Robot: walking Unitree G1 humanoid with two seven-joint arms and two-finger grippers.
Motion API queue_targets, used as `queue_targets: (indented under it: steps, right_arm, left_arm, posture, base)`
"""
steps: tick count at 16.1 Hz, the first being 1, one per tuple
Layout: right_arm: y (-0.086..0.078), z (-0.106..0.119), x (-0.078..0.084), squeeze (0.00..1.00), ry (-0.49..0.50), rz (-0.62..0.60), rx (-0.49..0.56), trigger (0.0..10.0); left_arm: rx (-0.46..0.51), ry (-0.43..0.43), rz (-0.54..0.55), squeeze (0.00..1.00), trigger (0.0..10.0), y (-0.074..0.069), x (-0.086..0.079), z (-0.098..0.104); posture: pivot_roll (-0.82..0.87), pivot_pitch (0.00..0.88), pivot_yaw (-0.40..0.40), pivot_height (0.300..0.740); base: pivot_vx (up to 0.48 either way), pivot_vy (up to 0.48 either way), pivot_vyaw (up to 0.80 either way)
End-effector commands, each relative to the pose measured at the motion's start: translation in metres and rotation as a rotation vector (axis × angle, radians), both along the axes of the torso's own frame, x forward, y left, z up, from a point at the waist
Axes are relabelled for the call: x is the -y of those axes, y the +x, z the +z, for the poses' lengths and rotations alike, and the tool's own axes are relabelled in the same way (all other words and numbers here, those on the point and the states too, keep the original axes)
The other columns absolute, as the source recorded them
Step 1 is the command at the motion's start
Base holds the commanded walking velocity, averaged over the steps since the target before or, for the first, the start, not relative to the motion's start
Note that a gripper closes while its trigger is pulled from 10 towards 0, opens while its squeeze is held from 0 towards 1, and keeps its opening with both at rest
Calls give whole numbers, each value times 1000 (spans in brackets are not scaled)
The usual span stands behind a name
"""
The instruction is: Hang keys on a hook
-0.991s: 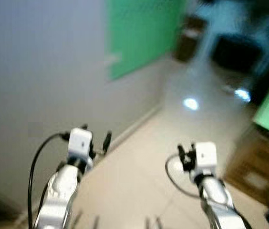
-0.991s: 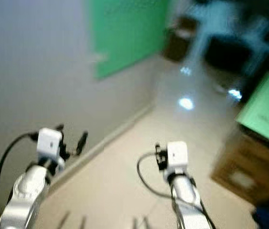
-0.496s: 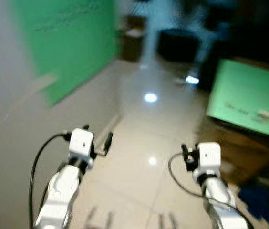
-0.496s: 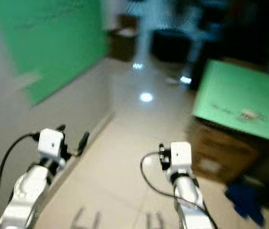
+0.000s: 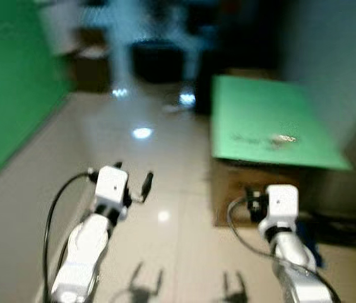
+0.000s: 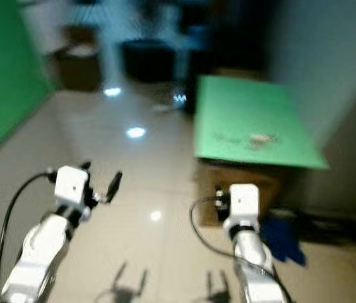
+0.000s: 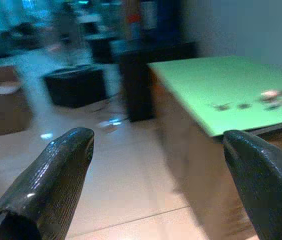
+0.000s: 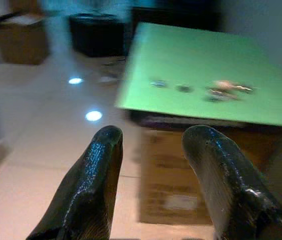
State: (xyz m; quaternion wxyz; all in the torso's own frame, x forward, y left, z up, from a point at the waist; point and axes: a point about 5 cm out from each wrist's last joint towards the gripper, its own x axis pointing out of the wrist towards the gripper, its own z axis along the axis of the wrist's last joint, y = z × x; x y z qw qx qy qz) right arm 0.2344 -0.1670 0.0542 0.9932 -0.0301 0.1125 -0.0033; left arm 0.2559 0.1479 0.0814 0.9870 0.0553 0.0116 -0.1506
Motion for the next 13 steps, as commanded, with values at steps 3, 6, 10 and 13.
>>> queue_targets:
  steps: [3, 6, 10, 13]
  right_arm:
    - [4, 6, 3, 0, 0, -19, 20, 10000]
    - [6, 9, 4, 0, -19, 12, 44, 10000]
    - [9, 11, 0, 0, -13, 31, 49, 10000]
    - [8, 8, -9, 0, -85, 126, 35, 10000]
  left_arm:
    - [8, 5, -32, 0, 10000, 0, 6, 0]
    - [18, -2, -30, 0, 10000, 2, 6, 3]
    - [23, 0, -28, 0, 10000, 4, 3, 4]
    - [25, 2, -32, 0, 10000, 5, 3, 4]
  posture:
    - [-89, 0, 20, 740]
    - [-86, 0, 17, 740]
    - [-87, 0, 21, 740]
    - [-88, 0, 28, 740]
  base:
    - [381, 0, -800]
    - [382, 0, -248]
    - [380, 0, 0]
    - [380, 0, 267]
